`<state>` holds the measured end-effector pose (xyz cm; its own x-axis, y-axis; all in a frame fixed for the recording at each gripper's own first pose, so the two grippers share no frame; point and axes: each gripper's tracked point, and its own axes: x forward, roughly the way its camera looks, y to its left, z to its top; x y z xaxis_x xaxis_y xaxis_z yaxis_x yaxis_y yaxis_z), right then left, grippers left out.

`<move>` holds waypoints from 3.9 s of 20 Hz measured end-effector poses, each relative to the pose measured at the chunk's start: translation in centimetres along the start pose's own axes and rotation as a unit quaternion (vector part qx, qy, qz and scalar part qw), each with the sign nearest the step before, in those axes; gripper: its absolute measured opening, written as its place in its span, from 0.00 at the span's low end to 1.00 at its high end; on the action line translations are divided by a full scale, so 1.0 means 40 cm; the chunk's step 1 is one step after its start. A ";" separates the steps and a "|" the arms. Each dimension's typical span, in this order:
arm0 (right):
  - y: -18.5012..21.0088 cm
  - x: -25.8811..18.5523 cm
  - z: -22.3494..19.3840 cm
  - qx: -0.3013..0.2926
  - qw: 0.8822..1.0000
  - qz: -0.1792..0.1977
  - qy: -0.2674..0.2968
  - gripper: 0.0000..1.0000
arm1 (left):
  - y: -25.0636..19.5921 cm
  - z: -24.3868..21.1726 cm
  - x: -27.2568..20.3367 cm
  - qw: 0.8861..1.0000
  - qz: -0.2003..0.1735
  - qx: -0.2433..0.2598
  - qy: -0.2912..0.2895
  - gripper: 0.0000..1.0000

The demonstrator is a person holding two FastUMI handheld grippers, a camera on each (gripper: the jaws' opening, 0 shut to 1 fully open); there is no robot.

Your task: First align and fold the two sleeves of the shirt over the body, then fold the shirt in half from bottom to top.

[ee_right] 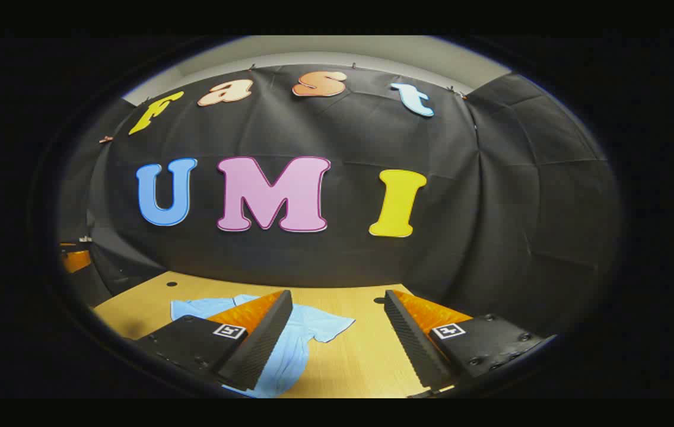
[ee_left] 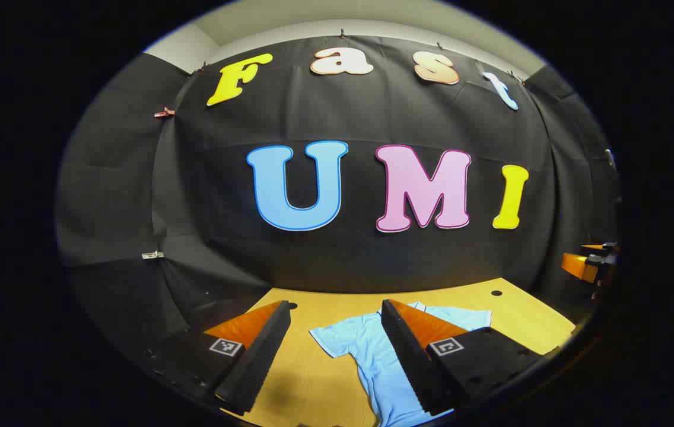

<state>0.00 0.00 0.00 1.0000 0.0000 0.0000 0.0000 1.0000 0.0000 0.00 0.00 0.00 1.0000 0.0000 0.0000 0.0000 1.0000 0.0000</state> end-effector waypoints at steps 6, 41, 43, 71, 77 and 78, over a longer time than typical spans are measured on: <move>0.003 0.010 -0.005 -0.006 1.000 0.010 0.001 0.97 | -0.012 0.030 -0.015 1.000 -0.010 -0.011 -0.027 0.98; -0.057 0.769 -0.746 0.051 0.935 -0.011 0.351 0.96 | -0.071 -0.147 0.147 0.990 0.012 0.013 0.143 0.99; -0.065 0.759 -0.793 0.048 0.925 -0.015 0.377 0.94 | -0.086 -0.162 0.158 0.989 0.011 0.002 0.149 0.99; 0.458 0.720 -0.521 0.016 0.950 0.147 0.275 0.06 | 0.023 -0.266 0.217 0.986 0.075 -0.068 0.134 0.99; 0.689 0.615 -0.569 -0.017 0.933 0.232 0.276 0.54 | 0.047 -0.288 0.313 0.986 0.065 -0.056 0.141 0.99; 0.692 0.602 -0.562 -0.026 0.933 0.238 0.269 0.77 | 0.054 -0.292 0.338 0.987 0.062 -0.052 0.142 0.99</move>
<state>24.09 27.67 -22.47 0.7417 0.4308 -0.5141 -0.4585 0.8851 0.0802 13.53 2.17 -11.70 0.9519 0.1084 -0.2865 -0.1381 0.9867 -0.0857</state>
